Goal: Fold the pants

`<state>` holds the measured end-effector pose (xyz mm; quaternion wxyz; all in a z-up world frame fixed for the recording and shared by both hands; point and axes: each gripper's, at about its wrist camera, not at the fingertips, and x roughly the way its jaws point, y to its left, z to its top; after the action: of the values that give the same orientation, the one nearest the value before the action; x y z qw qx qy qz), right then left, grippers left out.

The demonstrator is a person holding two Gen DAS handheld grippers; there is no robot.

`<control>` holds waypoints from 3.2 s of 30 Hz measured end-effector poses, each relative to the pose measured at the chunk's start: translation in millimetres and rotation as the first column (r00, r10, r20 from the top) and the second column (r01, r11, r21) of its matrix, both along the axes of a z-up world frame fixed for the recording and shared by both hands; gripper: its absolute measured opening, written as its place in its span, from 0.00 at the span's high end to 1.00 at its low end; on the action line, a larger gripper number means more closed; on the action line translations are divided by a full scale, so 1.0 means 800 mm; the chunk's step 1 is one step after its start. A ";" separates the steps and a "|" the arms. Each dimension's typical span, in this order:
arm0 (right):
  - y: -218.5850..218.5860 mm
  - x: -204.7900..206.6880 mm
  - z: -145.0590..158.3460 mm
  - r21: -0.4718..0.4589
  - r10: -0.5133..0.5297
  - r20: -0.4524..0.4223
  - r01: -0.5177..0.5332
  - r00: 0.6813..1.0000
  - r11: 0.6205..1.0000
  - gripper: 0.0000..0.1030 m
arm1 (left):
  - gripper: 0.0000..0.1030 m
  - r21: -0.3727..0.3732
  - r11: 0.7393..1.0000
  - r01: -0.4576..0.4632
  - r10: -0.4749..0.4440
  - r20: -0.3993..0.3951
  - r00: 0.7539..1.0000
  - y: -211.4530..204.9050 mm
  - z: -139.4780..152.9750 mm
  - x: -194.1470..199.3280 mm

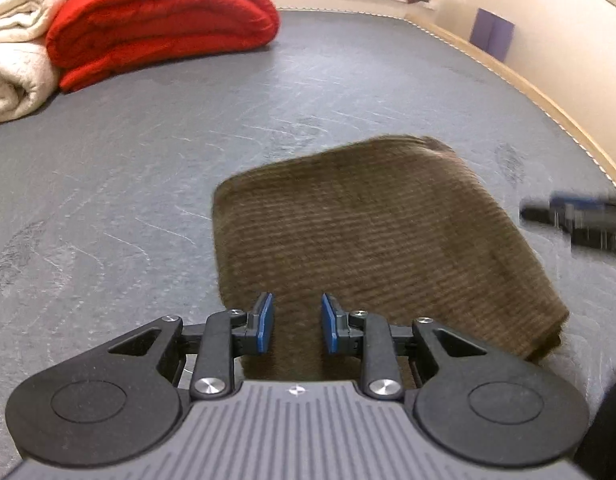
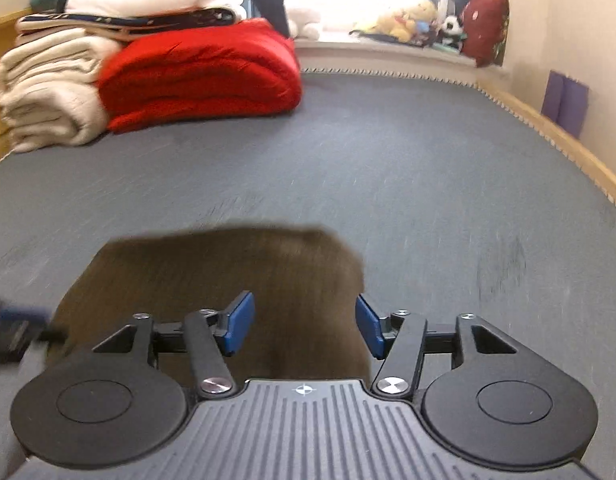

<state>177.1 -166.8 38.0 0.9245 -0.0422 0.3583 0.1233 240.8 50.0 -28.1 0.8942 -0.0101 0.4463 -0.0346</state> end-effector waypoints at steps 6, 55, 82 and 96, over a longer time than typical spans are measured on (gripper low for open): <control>-0.020 -0.026 -0.067 -0.068 -0.094 -0.244 0.079 0.965 0.995 0.37 | 0.58 0.074 0.997 0.025 -0.021 -0.062 0.998 -0.010 -0.013 -0.017; -0.028 -0.143 -0.009 -0.037 -0.099 -0.099 0.096 0.990 0.995 0.12 | 0.00 0.039 0.968 -0.249 0.250 -0.014 0.968 -0.070 0.019 -0.122; -0.023 -0.137 -0.014 -0.053 -0.110 -0.117 0.104 0.987 0.993 0.12 | 0.00 0.031 0.973 -0.227 0.228 -0.031 0.973 -0.077 0.011 -0.114; -0.022 -0.136 -0.017 -0.058 -0.110 -0.119 0.104 0.987 0.993 0.12 | 0.00 0.027 0.975 -0.219 0.220 -0.033 0.975 -0.079 0.011 -0.113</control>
<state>68.1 -184.7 24.4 0.9047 -0.0393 0.4190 0.0665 150.3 -13.1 -19.6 0.8843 -0.0496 0.4589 0.0699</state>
